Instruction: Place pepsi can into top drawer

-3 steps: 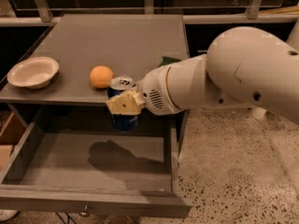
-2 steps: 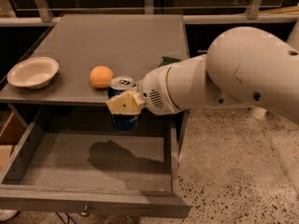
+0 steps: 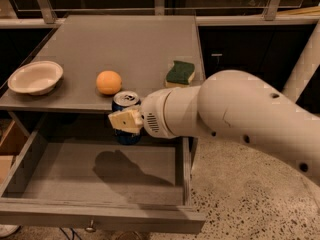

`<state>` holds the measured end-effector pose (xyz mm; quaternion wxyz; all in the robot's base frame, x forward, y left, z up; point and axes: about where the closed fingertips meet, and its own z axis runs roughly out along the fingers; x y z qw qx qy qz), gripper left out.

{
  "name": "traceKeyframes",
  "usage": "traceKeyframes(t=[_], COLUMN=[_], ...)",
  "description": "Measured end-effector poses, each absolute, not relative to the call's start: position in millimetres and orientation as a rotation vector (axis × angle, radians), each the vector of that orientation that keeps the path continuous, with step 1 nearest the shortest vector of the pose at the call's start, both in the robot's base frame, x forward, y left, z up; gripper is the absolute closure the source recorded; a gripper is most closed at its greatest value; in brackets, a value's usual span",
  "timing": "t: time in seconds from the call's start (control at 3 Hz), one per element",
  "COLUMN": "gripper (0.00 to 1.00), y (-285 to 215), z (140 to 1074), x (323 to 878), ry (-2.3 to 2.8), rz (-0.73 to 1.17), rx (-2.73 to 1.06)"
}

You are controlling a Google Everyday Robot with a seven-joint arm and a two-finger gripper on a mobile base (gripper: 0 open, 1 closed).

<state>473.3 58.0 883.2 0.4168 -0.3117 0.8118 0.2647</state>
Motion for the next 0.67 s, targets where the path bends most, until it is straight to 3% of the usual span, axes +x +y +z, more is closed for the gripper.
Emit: traceKeyframes(t=[0.67], gripper=[1.0], y=[61.8], z=[867.5], x=[472.6], ry=[2.042], rz=[0.67], rx=[-0.719])
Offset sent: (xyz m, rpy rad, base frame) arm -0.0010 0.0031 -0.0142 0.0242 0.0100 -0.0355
